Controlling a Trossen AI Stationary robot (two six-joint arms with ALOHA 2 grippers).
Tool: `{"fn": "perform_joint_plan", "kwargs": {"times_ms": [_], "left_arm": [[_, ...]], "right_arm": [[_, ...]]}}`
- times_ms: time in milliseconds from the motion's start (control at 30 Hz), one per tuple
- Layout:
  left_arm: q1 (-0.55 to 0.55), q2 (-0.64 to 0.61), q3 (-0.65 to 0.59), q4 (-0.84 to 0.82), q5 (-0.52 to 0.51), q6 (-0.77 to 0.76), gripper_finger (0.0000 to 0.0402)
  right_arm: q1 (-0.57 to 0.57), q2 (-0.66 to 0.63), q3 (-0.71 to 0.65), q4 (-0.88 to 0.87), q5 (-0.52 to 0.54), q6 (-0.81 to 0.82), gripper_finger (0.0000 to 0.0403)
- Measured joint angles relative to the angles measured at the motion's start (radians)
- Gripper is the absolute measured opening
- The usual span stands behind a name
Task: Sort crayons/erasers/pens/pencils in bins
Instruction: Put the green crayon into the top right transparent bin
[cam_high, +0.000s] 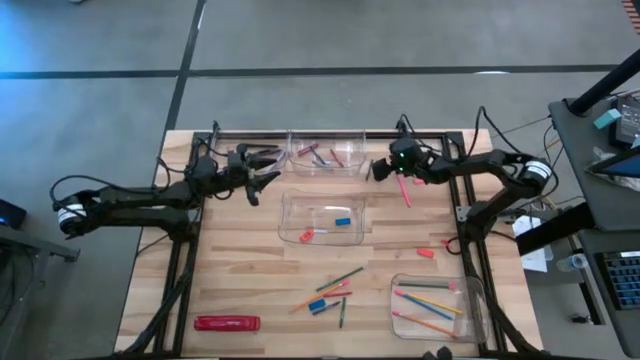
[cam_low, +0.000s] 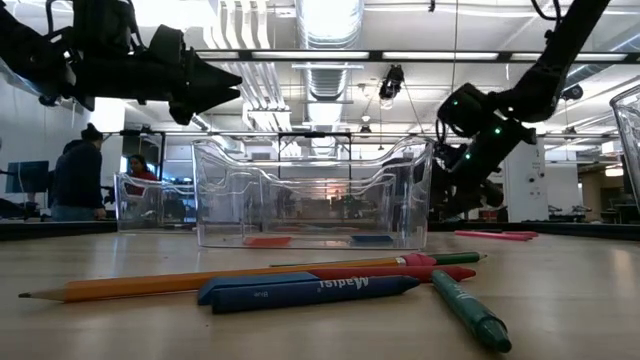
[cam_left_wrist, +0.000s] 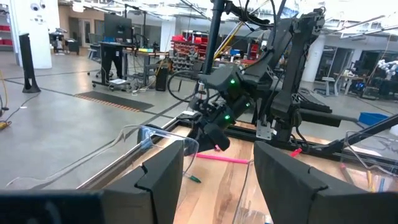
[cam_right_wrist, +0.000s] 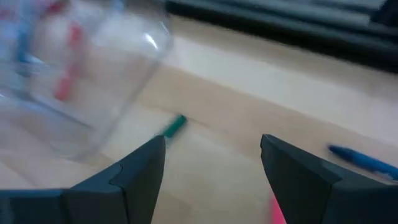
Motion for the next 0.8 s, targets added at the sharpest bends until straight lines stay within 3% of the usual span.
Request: {"fn": "perform_joint_plan", "kwargs": {"times_ms": [200,800], "left_arm": [[0.0,0.001,0.0,0.0,-0.003,-0.001,0.018],[0.0,0.003,0.0,0.001,-0.009,-0.003,0.018]], "right_arm": [[0.028,0.001,-0.101,0.244,0.0,0.003,0.0251],[0.054,0.001,-0.108,0.233,0.024,-0.036,0.0251]]}}
